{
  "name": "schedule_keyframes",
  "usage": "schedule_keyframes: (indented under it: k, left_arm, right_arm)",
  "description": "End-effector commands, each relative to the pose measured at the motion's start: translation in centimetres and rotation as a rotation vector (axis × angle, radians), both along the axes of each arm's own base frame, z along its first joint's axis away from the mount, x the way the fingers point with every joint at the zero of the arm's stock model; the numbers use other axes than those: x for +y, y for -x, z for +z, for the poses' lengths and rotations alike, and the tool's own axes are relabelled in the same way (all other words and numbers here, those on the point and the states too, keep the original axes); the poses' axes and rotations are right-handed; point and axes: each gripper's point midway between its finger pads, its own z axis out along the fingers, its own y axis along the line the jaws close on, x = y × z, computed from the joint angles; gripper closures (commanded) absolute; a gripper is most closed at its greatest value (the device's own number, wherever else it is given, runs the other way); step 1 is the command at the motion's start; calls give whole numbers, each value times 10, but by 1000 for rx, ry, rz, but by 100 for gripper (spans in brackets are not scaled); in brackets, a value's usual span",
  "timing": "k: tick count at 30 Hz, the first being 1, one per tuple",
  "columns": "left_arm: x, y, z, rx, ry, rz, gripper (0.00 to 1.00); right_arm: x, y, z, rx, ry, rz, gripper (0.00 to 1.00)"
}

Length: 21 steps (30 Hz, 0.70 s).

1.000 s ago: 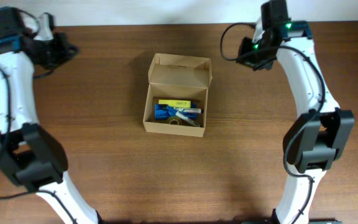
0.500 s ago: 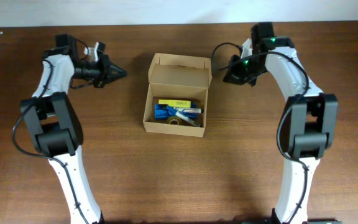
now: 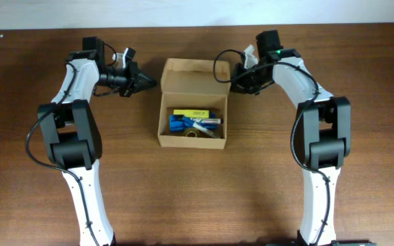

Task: Pack container

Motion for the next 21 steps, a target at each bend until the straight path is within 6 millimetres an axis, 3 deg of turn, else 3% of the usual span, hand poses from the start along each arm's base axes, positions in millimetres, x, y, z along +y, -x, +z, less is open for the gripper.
schedule_keyframes:
  k: [1,12,17,21]
  left_arm:
    - [0,2,-16,38,-32,7,99]
    - [1,-7,-18,26,-36,31,98]
    - [3,-11,-37,84,-39,74,98]
    - [-2,-19,-40,75,18,87,99]
  right_arm:
    - [6,1,4,-4,-35,19,96]
    - [13,-4,12,-50,-84,49,96]
    - [13,-4,12,-52,-84,49,96]
    - [13,-5,12,-55,-84,49,96]
